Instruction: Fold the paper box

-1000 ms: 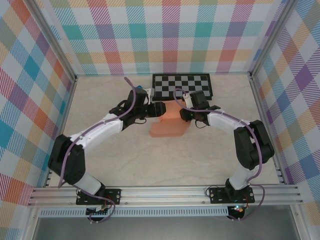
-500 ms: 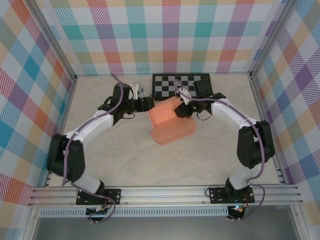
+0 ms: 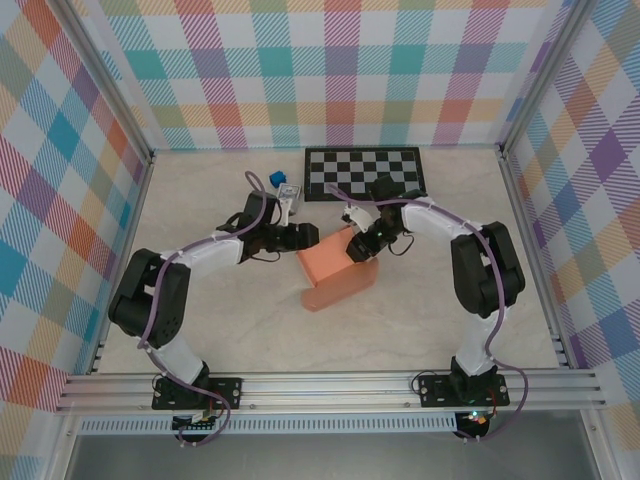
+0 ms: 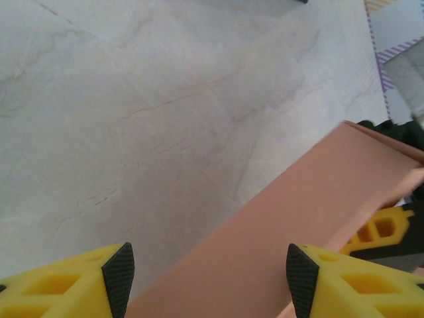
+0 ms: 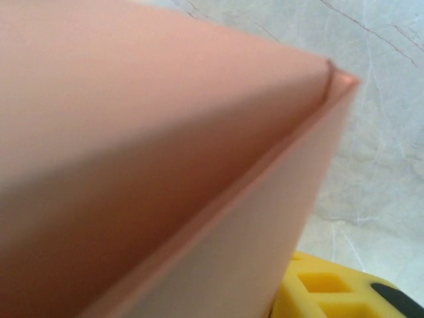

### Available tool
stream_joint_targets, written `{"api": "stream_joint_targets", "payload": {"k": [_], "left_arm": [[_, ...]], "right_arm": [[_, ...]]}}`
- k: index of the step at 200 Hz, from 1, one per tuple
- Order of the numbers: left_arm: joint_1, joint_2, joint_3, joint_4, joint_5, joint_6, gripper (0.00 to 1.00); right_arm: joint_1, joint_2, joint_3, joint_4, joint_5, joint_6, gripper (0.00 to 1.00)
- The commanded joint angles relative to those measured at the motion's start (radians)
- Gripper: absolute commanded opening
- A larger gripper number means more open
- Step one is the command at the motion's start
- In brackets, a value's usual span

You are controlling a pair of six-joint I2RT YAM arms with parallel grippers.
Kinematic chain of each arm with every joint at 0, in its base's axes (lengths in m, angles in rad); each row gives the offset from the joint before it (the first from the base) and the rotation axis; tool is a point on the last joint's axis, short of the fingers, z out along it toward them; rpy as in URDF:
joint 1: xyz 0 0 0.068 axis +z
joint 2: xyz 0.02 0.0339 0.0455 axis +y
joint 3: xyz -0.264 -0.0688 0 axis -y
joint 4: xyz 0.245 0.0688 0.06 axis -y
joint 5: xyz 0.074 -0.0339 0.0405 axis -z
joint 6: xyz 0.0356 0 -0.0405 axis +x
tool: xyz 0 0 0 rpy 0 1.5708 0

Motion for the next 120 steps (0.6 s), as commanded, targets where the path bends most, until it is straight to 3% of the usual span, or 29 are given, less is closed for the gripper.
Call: {"api": "stream_joint_targets", "payload": {"k": [1,52,120], "left_arm": [[-0.022,0.035,0.002,0.011,-0.004,0.012,0.64],[-0.039,0.119,0.048,0.016,0.001,0.008,0.63],[-0.04,0.166,0.09,-0.002,-0.002,0.01,0.62]], "right_arm": [[0.001,0.027,0.043,-0.034,0.034,-0.011,0.43],[0.0,0.037,0.068,-0.052,0.07,-0.003,0.55],[-0.021,0.056,0.176,-0.188,-0.013,0.003,0.6]]}}
